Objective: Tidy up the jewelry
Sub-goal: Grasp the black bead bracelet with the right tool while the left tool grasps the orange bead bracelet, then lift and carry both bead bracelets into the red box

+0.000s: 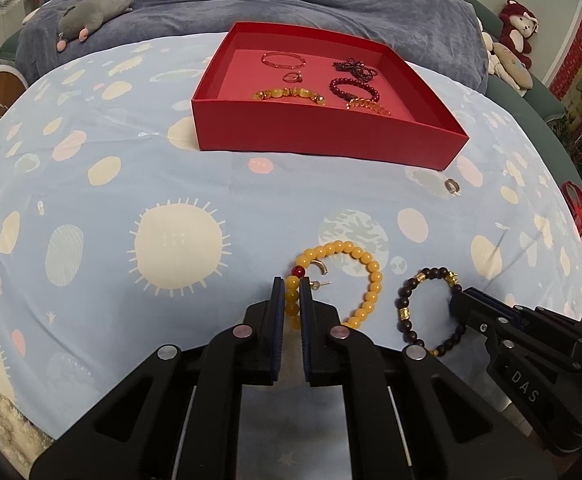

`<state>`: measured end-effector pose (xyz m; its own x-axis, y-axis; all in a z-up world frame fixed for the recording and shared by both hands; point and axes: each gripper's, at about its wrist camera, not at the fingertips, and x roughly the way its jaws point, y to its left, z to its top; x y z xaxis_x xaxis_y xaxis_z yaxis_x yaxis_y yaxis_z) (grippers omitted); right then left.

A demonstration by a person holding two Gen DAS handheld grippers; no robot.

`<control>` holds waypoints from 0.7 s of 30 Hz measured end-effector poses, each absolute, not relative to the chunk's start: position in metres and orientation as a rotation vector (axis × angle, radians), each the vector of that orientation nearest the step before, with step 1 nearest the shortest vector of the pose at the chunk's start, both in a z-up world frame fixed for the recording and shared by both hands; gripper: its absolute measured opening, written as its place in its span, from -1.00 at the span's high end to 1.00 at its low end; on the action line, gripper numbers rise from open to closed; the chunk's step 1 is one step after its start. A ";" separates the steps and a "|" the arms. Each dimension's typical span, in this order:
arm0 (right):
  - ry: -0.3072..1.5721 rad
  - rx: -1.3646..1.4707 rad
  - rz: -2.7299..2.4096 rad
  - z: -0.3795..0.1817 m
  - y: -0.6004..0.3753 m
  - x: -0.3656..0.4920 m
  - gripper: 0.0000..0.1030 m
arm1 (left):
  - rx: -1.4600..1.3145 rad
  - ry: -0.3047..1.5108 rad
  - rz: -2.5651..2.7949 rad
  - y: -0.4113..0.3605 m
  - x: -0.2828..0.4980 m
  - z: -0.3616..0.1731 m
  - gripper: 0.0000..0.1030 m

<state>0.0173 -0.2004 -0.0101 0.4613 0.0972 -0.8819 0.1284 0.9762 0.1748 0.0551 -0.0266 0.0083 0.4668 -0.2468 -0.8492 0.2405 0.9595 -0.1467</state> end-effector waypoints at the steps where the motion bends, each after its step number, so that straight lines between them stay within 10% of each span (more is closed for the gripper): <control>1: 1.090 0.233 -0.018 -0.008 -0.201 0.017 0.85 | -0.009 1.041 -0.301 -0.027 0.055 0.011 0.86; 21: 0.952 0.326 0.004 0.053 -0.219 0.015 0.85 | -0.098 0.954 -0.414 -0.046 0.058 0.087 0.86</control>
<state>0.0153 -0.2186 0.0529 0.5837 0.1461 -0.7987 0.1394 0.9510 0.2758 0.0578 -0.0459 0.0867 0.5068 -0.3855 -0.7710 0.3004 0.9173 -0.2612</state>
